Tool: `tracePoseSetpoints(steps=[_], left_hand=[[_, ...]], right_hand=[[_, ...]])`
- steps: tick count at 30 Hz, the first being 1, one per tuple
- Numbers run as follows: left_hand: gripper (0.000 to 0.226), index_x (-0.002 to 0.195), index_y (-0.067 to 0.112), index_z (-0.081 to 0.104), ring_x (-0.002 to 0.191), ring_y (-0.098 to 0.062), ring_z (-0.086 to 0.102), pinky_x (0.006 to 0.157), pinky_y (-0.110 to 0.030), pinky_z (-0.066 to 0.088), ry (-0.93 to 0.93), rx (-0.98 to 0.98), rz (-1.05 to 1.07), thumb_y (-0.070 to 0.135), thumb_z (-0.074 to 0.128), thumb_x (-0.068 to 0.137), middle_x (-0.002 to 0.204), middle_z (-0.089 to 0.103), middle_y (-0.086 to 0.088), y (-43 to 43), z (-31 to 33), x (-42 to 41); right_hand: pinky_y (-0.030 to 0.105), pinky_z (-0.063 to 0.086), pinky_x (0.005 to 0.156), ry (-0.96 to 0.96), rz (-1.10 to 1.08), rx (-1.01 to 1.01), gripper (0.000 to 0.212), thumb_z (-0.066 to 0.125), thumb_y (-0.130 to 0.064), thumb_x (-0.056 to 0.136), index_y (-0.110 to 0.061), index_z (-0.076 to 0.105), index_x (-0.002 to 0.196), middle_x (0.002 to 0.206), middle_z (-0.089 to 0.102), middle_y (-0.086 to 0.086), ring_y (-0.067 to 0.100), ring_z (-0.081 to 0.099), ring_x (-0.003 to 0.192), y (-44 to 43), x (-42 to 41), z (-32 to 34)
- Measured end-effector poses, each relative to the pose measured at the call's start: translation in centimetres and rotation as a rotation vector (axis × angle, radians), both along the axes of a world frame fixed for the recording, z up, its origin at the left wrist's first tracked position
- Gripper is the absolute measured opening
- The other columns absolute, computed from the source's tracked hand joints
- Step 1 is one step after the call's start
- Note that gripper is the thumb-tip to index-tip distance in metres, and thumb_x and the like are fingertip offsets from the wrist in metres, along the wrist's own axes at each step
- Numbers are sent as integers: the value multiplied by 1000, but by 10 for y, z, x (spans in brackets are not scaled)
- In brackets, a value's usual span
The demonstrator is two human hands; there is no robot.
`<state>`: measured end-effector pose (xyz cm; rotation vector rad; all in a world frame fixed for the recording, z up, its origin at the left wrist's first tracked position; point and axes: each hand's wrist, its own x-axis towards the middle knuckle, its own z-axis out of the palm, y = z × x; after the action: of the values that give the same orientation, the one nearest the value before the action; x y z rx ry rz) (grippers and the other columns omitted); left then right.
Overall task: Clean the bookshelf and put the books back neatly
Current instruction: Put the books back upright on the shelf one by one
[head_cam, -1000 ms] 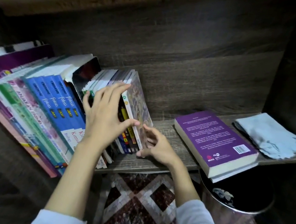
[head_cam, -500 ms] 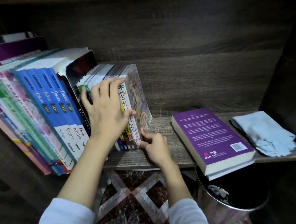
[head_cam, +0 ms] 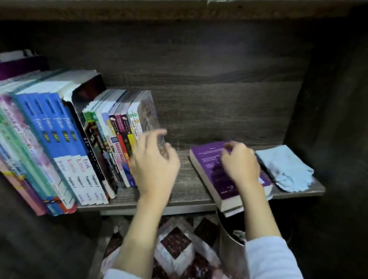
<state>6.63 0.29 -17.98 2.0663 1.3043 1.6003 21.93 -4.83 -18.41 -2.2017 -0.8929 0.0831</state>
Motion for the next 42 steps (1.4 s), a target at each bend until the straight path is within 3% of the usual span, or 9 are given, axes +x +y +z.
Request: tracePoseSetpoints(steps=[3,6,10,14,20,26,32,38,42], left_hand=[[14,86,19,66,92,-22,63,67,-17,36,28,-535,-192,30,57,88,88,66,1,-9,-17,21],[46,57,17,55,89,-28,67,82,-35,54,39,-883,-331,55,59,81,84,70,-10,-12,-43,40],[46,81,13,69,82,-25,68,54,-30,57,59,-975,-414,58,62,78,88,70,-8,-26,-56,55],[25,84,17,66,87,-24,68,66,-40,59,-75,-1067,-469,41,68,82,94,70,-5,-23,-62,59],[14,80,16,54,62,-10,58,49,-24,49,-296,-1219,-526,16,58,93,75,62,1,-17,-49,44],[16,104,16,60,74,-8,61,59,-27,51,-309,-1289,-601,25,60,91,88,67,2,-1,-40,21],[33,123,21,55,88,-8,62,71,-27,51,-369,-1041,-662,21,60,91,104,66,6,4,-8,6],[28,115,23,62,96,9,54,85,-23,47,-295,-269,-324,8,50,95,117,57,14,15,20,-13],[36,128,22,54,117,-10,50,102,-38,40,-161,20,-246,29,46,94,128,56,5,19,25,-34]], right_hand=[[41,42,93,52,-68,-163,42,49,-37,93,-6,59,120,126,57,20,37,49,119,-19,24,-18],[43,40,97,111,-108,-229,55,50,-49,91,-4,55,122,130,50,22,37,44,123,-31,32,-33],[39,42,93,136,-142,-229,55,56,-49,89,-2,57,116,124,55,22,37,50,118,-33,35,-37],[37,44,88,223,-149,-199,57,61,-49,84,-1,55,114,118,60,19,35,56,111,-25,37,-38],[31,44,76,380,-164,-92,38,69,-41,79,-6,58,86,99,65,16,31,61,97,-25,40,-38],[28,55,50,1060,58,288,39,69,-18,81,5,59,111,77,70,17,21,67,52,-22,30,-31],[31,56,53,1196,259,541,40,62,-7,81,-1,47,118,94,69,20,24,70,66,-14,9,0],[30,51,72,451,147,714,46,65,-8,82,-12,36,118,95,60,1,19,61,77,14,-65,4],[43,48,75,149,156,593,57,58,-31,84,-15,31,131,104,66,18,40,62,89,30,-102,-36]])
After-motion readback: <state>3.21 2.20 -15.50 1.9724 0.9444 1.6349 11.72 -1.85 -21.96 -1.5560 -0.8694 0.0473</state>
